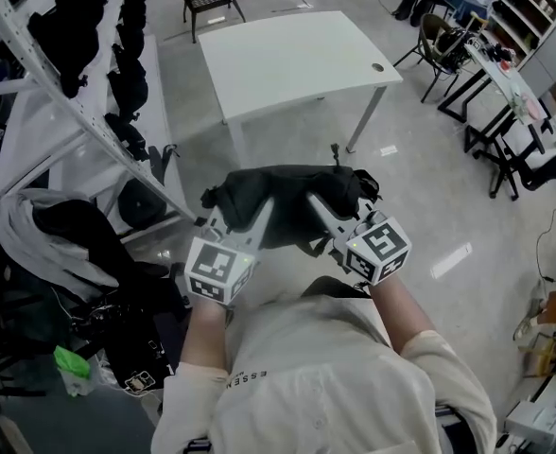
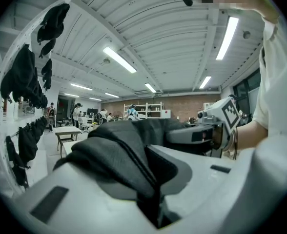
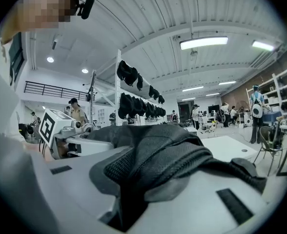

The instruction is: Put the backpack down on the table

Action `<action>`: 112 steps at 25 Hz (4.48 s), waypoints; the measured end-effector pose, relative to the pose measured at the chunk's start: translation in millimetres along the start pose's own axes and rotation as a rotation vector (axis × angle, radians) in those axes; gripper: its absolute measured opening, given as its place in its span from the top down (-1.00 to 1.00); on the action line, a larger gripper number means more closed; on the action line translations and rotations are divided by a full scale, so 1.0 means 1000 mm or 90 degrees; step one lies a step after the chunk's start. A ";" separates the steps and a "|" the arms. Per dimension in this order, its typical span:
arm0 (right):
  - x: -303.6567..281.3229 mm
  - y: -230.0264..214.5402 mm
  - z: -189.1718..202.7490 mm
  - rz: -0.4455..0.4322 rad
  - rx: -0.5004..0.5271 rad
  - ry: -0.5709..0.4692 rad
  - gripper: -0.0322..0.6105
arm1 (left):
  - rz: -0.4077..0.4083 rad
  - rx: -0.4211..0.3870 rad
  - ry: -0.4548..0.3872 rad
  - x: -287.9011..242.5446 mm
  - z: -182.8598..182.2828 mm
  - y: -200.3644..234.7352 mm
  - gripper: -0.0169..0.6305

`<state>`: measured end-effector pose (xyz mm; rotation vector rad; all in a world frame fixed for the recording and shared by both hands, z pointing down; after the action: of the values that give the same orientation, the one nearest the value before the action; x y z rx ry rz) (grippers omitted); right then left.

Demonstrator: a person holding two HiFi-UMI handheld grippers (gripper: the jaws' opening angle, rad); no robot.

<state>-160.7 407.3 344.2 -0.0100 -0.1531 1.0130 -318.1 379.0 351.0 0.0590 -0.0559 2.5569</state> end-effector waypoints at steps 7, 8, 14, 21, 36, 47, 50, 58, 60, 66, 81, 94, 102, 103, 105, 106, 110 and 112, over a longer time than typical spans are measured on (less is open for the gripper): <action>-0.030 -0.046 0.020 -0.017 -0.026 0.022 0.63 | -0.020 0.020 0.024 -0.041 0.021 0.026 0.76; -0.035 -0.057 0.022 -0.022 -0.029 0.022 0.63 | -0.025 0.020 0.026 -0.050 0.024 0.031 0.76; -0.073 -0.138 0.023 -0.068 -0.036 0.026 0.63 | -0.070 0.018 0.031 -0.124 0.031 0.057 0.76; -0.119 -0.257 -0.001 -0.109 -0.025 0.023 0.63 | -0.112 0.009 0.017 -0.242 0.020 0.090 0.76; -0.212 -0.430 -0.046 -0.154 0.023 -0.017 0.63 | -0.144 -0.036 -0.025 -0.419 -0.007 0.167 0.76; -0.320 -0.489 -0.045 -0.165 0.054 -0.046 0.63 | -0.146 -0.076 -0.054 -0.482 -0.008 0.272 0.76; -0.356 -0.502 -0.044 -0.167 0.061 -0.049 0.63 | -0.147 -0.083 -0.067 -0.496 -0.007 0.309 0.76; -0.437 -0.536 -0.030 -0.178 0.080 -0.069 0.63 | -0.133 -0.112 -0.096 -0.531 0.003 0.388 0.76; -0.455 -0.545 -0.026 -0.181 0.087 -0.069 0.63 | -0.139 -0.108 -0.094 -0.541 0.007 0.405 0.76; -0.504 -0.574 -0.011 -0.178 0.088 -0.074 0.63 | -0.154 -0.093 -0.087 -0.569 0.020 0.453 0.76; -0.580 -0.633 0.044 -0.183 0.044 -0.053 0.63 | -0.198 -0.103 -0.068 -0.621 0.071 0.524 0.76; -0.570 -0.638 0.075 -0.192 0.009 -0.049 0.63 | -0.174 -0.077 -0.066 -0.619 0.101 0.520 0.76; -0.548 -0.634 0.095 -0.162 -0.050 -0.020 0.58 | -0.175 -0.001 -0.042 -0.607 0.120 0.502 0.76; -0.544 -0.634 0.096 -0.158 -0.059 -0.017 0.57 | -0.173 0.005 -0.040 -0.606 0.121 0.498 0.76; -0.537 -0.633 0.099 -0.151 -0.074 -0.015 0.55 | -0.171 0.013 -0.036 -0.603 0.124 0.492 0.76; -0.533 -0.633 0.100 -0.148 -0.080 -0.014 0.54 | -0.170 0.016 -0.033 -0.601 0.126 0.490 0.76; -0.519 -0.629 0.104 -0.143 -0.094 -0.002 0.52 | -0.179 0.037 -0.029 -0.591 0.138 0.479 0.76; -0.511 -0.626 0.106 -0.139 -0.101 0.004 0.50 | -0.182 0.041 -0.034 -0.588 0.136 0.471 0.75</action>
<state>88.2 -363.9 436.2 -0.1382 -0.2239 0.7809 -83.6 -344.1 442.2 0.1493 0.0140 2.2712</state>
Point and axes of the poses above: the fingertips, and each gripper's own axes: x backward along the fingers, y to its left, z out of its underside, the point moved 6 cm from there along x, backward along the fingers, and after that the axes turned 14 degrees about -y, right-handed, at the moved point
